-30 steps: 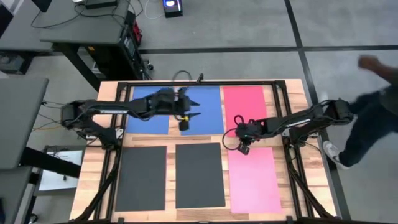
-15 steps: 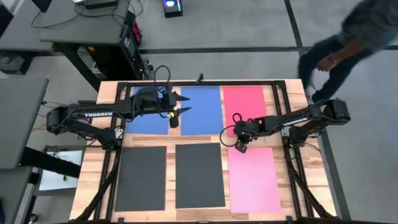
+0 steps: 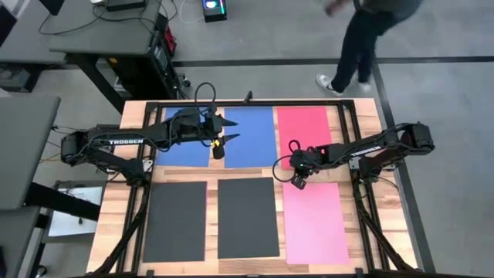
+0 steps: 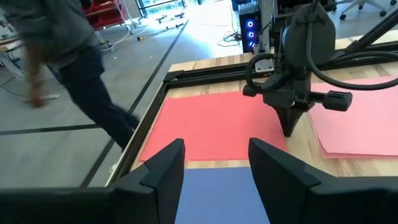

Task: Organize paper
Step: Adjust the stacked colored papers

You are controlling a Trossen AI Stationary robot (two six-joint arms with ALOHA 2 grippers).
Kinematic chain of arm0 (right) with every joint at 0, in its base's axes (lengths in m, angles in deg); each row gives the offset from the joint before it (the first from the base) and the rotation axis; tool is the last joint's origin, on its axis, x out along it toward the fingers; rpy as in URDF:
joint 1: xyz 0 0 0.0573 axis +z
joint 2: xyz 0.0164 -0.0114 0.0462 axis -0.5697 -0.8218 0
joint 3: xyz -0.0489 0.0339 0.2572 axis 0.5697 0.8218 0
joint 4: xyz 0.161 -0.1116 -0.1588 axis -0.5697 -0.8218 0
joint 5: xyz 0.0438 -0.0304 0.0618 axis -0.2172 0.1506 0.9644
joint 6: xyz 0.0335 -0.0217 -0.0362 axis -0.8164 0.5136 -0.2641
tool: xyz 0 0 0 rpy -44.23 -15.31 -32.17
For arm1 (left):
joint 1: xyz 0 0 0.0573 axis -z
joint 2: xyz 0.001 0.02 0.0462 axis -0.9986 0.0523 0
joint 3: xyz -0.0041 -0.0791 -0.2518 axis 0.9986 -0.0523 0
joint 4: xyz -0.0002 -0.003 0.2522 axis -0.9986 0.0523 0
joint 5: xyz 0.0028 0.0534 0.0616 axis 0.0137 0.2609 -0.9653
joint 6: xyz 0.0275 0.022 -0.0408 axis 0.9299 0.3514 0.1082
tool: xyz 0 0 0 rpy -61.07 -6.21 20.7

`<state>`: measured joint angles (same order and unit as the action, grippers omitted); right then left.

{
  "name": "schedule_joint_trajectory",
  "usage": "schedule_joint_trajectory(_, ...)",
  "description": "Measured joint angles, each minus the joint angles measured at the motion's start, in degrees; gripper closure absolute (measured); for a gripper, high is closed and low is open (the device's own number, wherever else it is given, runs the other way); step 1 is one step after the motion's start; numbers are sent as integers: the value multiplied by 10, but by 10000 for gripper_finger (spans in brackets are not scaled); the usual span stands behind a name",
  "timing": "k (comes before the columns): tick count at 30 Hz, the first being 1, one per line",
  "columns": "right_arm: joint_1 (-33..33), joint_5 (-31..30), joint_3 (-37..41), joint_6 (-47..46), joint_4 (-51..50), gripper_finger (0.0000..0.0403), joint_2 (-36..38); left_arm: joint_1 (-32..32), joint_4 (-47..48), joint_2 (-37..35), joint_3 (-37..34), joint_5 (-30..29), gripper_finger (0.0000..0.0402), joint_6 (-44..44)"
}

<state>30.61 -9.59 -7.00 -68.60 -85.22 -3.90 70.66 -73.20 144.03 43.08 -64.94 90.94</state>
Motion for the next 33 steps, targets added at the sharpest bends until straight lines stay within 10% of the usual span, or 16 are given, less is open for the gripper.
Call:
schedule_joint_trajectory(18, 26, 6, -50, 0, -55, 403, -2, 2, 6, 0, 0, 0, 241, -6)
schedule_joint_trajectory(33, 87, 10, -51, -112, -318, 403, 0, 3, 31, 0, 0, 2, 241, -19)
